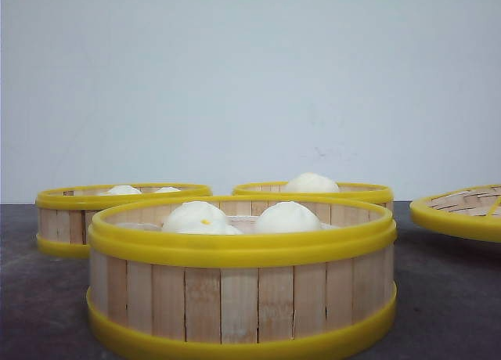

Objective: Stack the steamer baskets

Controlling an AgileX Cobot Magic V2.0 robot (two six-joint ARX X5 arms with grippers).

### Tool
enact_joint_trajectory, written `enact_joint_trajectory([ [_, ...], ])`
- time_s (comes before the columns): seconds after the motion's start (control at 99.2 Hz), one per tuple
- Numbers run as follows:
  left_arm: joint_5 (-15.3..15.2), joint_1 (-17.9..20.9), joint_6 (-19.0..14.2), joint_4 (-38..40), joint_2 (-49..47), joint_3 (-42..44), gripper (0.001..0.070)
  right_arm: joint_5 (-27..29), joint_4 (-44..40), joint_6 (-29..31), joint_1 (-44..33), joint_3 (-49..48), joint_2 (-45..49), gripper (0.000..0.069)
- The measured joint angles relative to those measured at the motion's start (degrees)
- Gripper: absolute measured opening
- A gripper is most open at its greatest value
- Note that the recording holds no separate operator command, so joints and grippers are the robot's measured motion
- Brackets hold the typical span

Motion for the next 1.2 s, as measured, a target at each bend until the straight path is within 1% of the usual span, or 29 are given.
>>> enact_joint_trajectory([
  [0.101,0.42,0.00,2.40,-3.93,7.50,9.33,0.0024,0.04,-3.19,-4.46,0.00,10.16,7.98,0.0005],
  [0.242,0.46,0.00,6.62,-9.92,16.96,20.63,0.0024,1.36,-13.05,-15.56,0.00,26.10,19.71,0.0005],
  [0.303,0.46,0.00,8.41,-10.86,19.69,23.21,0.0024,1.68,-16.70,-19.96,0.09,31.28,23.47,0.0005],
  [0.363,0.48,0.00,10.01,-11.19,21.49,24.02,0.0025,1.75,-18.05,-23.39,0.48,34.42,26.10,0.0006],
  [0.403,0.48,0.00,10.93,-11.45,22.51,24.06,0.0048,1.73,-18.34,-25.03,0.94,35.41,27.19,0.0022],
  [0.413,0.46,0.00,10.97,-11.50,22.62,24.06,0.0053,1.73,-18.38,-25.40,1.03,35.54,27.36,0.0032],
  [0.454,0.46,0.00,11.54,-11.69,23.61,24.06,0.0132,1.70,-18.60,-26.36,1.44,35.74,27.87,0.0103],
  [0.514,0.48,0.00,12.28,-11.54,25.03,24.06,0.0298,1.66,-19.10,-27.08,1.99,35.74,28.44,0.0276],
  [0.534,0.48,0.00,12.48,-11.47,25.57,24.06,0.0343,1.66,-19.15,-27.19,2.14,35.74,28.68,0.0334],
  [0.565,0.48,0.00,12.66,-11.41,26.40,24.06,0.0387,1.62,-19.15,-27.19,2.38,35.74,29.07,0.0403],
  [0.595,0.50,0.00,12.74,-11.23,27.28,24.06,0.0405,1.62,-19.15,-27.19,2.51,35.74,29.48,0.0448],
  [0.666,0.55,-0.07,12.87,-10.01,29.57,24.06,0.0384,1.53,-19.15,-27.19,2.75,35.74,30.56,0.0500],
  [0.766,0.55,-0.15,12.87,-7.52,33.40,24.06,0.0351,1.51,-19.06,-27.17,3.17,35.74,32.41,0.0522],
  [0.867,0.55,-0.15,12.87,-5.01,38.49,24.33,0.0345,1.44,-19.06,-27.17,3.69,35.74,33.75,0.0526],
  [1.049,0.55,-0.15,12.61,-5.14,51.65,28.17,0.0351,1.01,-18.99,-26.93,4.98,35.74,36.24,0.0527],
  [1.2,0.55,-0.15,12.61,-6.58,63.30,33.83,0.0351,0.00,-19.02,-26.75,6.10,35.74,37.73,0.0527],
])
